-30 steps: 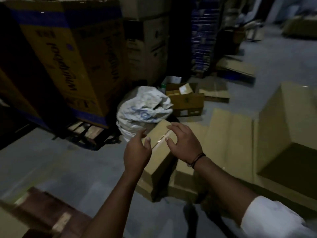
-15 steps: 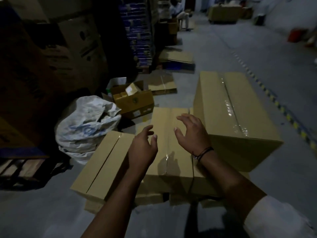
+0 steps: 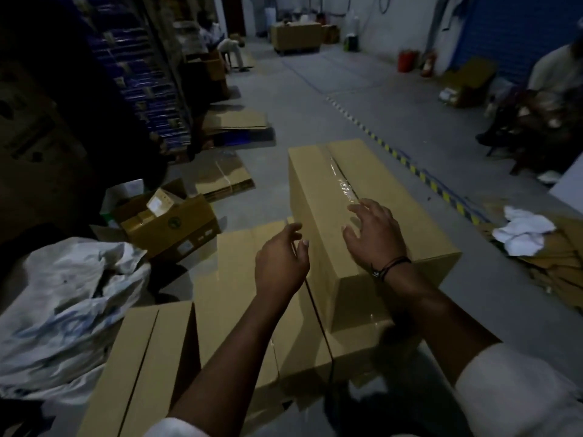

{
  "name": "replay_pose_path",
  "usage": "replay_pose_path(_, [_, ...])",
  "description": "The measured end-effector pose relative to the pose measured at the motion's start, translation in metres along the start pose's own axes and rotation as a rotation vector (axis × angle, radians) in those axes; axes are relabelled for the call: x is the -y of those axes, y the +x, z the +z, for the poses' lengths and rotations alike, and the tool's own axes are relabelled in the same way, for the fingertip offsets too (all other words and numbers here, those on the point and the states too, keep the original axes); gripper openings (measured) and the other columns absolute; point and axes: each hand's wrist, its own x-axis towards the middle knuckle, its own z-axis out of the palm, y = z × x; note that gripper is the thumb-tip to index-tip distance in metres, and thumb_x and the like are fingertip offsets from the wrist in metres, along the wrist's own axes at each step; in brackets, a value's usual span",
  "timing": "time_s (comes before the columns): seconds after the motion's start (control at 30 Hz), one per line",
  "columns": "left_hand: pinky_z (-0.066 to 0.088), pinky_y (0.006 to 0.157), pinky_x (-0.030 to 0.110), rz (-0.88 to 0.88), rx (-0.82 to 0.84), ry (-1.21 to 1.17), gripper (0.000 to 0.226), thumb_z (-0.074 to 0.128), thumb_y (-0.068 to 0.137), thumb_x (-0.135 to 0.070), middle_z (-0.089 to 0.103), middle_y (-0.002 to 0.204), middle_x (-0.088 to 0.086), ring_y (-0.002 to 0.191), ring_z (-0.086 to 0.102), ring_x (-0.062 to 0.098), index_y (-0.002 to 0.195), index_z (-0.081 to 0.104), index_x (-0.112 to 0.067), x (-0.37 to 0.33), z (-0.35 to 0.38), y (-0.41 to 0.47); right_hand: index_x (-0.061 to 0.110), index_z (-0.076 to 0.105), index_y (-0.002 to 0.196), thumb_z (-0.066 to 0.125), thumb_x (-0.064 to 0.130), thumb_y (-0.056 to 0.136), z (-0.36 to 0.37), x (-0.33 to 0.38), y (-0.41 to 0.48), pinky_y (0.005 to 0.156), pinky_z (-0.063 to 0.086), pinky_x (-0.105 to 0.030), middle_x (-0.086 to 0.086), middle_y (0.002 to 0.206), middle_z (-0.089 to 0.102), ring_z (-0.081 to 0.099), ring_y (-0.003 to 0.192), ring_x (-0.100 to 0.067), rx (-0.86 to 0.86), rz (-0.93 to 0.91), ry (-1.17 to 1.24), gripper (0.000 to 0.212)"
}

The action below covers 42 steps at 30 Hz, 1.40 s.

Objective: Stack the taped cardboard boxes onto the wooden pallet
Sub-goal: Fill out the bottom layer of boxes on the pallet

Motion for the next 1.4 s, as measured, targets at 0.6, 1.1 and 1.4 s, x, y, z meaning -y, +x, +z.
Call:
replay_pose_path(0.6, [0.045, 0.102, 0.050, -0.087, 0.174, 0.193, 0.059, 0.056, 0.096, -0.056, 0.023, 0.162, 0.001, 0.137, 0.038, 0.042, 0.146, 0.044, -0.029, -0.054, 0.114, 0.111, 0.028, 0.026, 0.155, 0.037, 0.083, 0.084, 0.008, -0.104, 0.137, 0.117, 0.015, -0.060, -0.009, 0.167, 0.005, 0.001, 0.150, -0.041, 0.398, 0.072, -0.227, 0.091])
replay_pose_path(1.1, [0.051, 0.098, 0.047, -0.151, 0.116, 0.296, 0.063, 0.053, 0.090, -0.066, 0.027, 0.161, -0.002, 0.129, 0.052, 0.038, 0.144, 0.046, -0.035, -0.055, 0.128, 0.137, 0.030, 0.040, 0.147, 0.043, 0.081, 0.082, 0.020, -0.114, 0.173, 0.107, 0.031, -0.054, -0.007, 0.162, 0.023, 0.030, 0.134, -0.046, 0.319, 0.010, -0.189, 0.083])
replay_pose_path(1.4, [0.053, 0.096, 0.041, -0.154, -0.090, 0.309, 0.062, 0.058, 0.090, -0.064, 0.031, 0.162, -0.006, 0.132, 0.053, 0.022, 0.144, 0.051, -0.034, -0.053, 0.073, 0.119, 0.027, 0.045, 0.144, 0.050, 0.073, 0.086, 0.008, -0.052, 0.157, 0.104, 0.031, -0.050, -0.008, 0.161, 0.024, 0.032, 0.129, -0.044, 0.208, -0.094, -0.149, 0.075])
